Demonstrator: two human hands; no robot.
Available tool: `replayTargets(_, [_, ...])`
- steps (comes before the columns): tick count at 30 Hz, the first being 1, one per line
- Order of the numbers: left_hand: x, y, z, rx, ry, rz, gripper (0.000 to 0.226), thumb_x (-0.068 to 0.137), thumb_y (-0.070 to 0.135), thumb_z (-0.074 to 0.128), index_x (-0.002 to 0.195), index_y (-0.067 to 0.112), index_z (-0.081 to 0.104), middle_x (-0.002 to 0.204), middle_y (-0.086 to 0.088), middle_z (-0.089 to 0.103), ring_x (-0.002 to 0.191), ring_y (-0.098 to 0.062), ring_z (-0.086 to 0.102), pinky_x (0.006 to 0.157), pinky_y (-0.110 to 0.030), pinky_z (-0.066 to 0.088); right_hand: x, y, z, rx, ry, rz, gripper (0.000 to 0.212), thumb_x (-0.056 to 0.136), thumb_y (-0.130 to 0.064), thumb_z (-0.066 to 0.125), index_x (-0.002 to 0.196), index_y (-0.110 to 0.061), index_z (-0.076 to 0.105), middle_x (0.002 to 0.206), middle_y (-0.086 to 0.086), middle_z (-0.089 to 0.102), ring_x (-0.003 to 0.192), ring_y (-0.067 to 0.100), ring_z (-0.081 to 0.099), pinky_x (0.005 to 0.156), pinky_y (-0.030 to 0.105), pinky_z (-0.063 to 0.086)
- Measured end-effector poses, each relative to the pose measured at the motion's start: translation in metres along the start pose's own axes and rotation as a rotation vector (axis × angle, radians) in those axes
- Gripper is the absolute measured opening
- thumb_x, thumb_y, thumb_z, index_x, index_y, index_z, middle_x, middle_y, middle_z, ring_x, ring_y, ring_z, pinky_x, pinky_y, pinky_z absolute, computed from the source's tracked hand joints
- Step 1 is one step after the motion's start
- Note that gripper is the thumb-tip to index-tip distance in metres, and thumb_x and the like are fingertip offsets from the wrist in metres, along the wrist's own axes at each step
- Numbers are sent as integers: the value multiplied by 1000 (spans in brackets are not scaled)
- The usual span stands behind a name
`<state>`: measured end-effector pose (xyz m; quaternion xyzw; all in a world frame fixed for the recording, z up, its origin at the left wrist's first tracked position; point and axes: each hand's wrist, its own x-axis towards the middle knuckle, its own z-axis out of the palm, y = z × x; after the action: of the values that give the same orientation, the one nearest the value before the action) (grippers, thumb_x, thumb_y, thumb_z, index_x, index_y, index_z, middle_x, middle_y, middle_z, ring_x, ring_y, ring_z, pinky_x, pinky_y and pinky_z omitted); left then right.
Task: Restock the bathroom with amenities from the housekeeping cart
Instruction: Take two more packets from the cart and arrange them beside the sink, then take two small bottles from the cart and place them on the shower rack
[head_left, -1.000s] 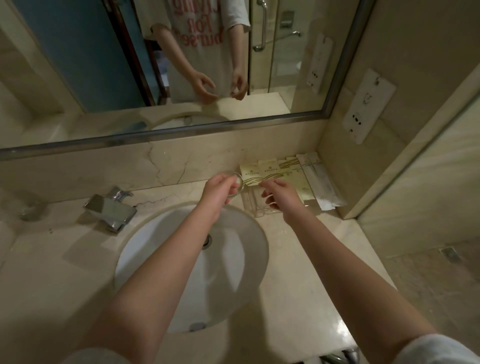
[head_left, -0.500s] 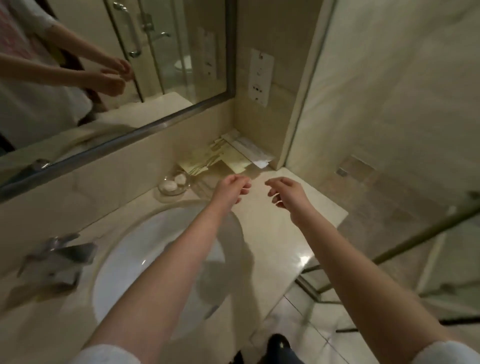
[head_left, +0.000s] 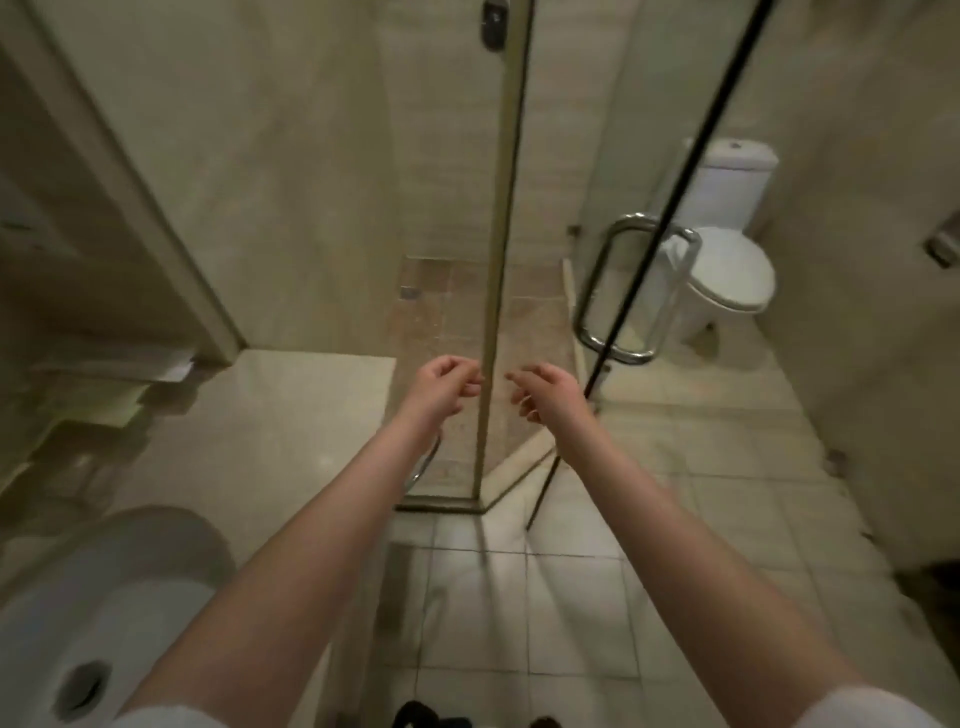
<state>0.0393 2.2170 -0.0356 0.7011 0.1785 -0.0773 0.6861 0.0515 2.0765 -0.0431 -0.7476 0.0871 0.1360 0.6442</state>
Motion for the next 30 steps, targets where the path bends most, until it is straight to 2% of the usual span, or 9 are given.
replayTargets(3, [-9, 1, 86, 93, -155, 23, 19, 93, 16, 51, 75, 21, 54, 76, 4, 60, 65, -5, 53, 50, -16, 34, -15, 19, -83, 62, 167, 35, 13, 89, -17, 58, 76, -19, 60, 61, 2, 53, 36, 2, 42, 40, 13, 32])
replayTargets(6, [-22, 2, 165, 139, -292, 65, 17, 93, 15, 52, 76, 21, 54, 75, 4, 61, 63, -4, 52, 41, -7, 34, -40, 41, -161, 118, 303, 52, 9, 88, -17, 57, 81, -15, 63, 62, 0, 54, 42, 6, 44, 44, 16, 33])
replayTargets(8, [-32, -1, 218, 180, -370, 56, 16, 92, 18, 53, 77, 22, 54, 76, 5, 61, 65, -5, 52, 48, -10, 38, -59, 58, -208, 159, 380, 63, 11, 88, -18, 57, 92, -10, 64, 64, 0, 54, 45, 7, 44, 46, 18, 33])
replayTargets(11, [-50, -11, 293, 249, -511, 26, 14, 93, 21, 52, 78, 23, 53, 78, 7, 60, 67, -4, 53, 58, -21, 35, -89, 82, -272, 204, 529, 103, 13, 88, -20, 57, 94, -11, 64, 65, 0, 55, 50, 11, 45, 50, 20, 34])
replayTargets(21, [-98, -16, 519, 376, -966, 29, 11, 90, 24, 55, 80, 22, 56, 79, 5, 62, 69, -6, 55, 62, -23, 36, -170, 130, -453, 370, 1009, 179, 12, 88, -20, 58, 92, -11, 65, 66, -1, 54, 53, 12, 46, 52, 22, 35])
replayTargets(25, [-107, -13, 611, 423, -1147, 49, 12, 90, 24, 55, 78, 22, 55, 79, 6, 61, 71, -7, 56, 65, -24, 39, -186, 143, -521, 391, 1176, 207, 17, 90, -21, 57, 98, -9, 65, 69, -1, 55, 56, 11, 47, 54, 22, 37])
replayTargets(27, [-112, -8, 658, 438, -1248, 57, 12, 91, 22, 55, 79, 21, 56, 76, 5, 60, 68, -7, 54, 59, -19, 44, -194, 146, -558, 426, 1273, 201, 11, 90, -19, 57, 93, -11, 64, 68, 0, 54, 55, 11, 46, 53, 22, 37])
replayTargets(28, [-115, -4, 679, 438, -1287, 57, 13, 91, 20, 54, 79, 20, 56, 75, 5, 59, 66, -7, 53, 51, -14, 45, -197, 147, -575, 443, 1321, 203, 9, 90, -19, 57, 89, -13, 63, 68, 0, 54, 54, 11, 46, 51, 21, 36])
replayTargets(30, [-123, 2, 721, 446, -1349, 56, 14, 92, 18, 54, 78, 18, 55, 72, 4, 57, 62, -7, 51, 39, -6, 39, -204, 149, -609, 460, 1409, 211, 8, 90, -19, 57, 85, -14, 61, 68, 0, 54, 52, 11, 45, 47, 20, 35])
